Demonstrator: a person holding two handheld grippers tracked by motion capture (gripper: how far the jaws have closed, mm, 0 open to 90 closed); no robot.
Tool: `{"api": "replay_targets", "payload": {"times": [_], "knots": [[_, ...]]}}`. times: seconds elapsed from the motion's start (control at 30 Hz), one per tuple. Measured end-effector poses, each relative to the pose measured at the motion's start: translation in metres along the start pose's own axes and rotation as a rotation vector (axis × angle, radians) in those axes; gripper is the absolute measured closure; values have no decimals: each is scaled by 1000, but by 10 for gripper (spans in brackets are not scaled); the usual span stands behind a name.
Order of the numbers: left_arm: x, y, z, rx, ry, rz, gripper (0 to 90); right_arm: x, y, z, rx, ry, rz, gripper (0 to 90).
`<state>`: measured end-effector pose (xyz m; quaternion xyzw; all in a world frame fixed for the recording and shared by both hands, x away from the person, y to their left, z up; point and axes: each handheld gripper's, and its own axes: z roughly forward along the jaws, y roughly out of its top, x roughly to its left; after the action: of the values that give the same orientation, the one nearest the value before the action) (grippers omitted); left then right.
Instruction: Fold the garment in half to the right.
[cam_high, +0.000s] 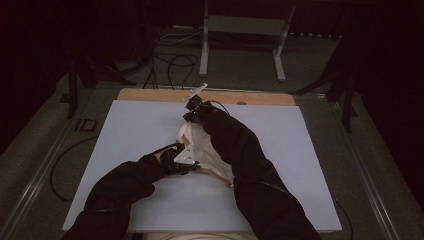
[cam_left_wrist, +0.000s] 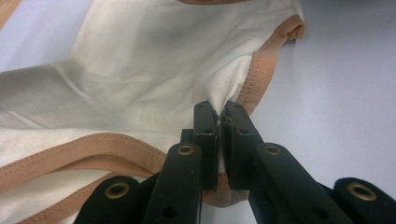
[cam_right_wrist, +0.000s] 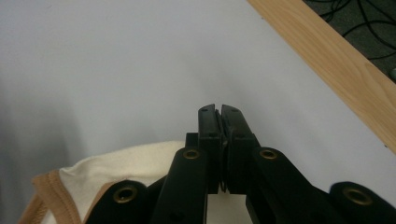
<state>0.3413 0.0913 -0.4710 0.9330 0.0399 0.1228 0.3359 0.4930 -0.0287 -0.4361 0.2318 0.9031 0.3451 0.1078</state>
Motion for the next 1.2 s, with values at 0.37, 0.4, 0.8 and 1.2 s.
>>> {"api": "replay_targets", "payload": {"times": [0.37, 0.4, 0.8, 1.2], "knots": [[2, 14, 2, 3, -3, 31, 858, -12, -12, -23, -22, -36, 14, 882], [2, 15, 2, 6, -4, 34, 858, -14, -14, -27, -25, -43, 17, 881], [4, 27, 8, -2, -18, 49, 858, -23, -26, -44, -41, -62, 32, 882], [7, 40, 17, 12, -39, 64, 858, -32, -42, -60, -61, -83, 67, 881]]}}
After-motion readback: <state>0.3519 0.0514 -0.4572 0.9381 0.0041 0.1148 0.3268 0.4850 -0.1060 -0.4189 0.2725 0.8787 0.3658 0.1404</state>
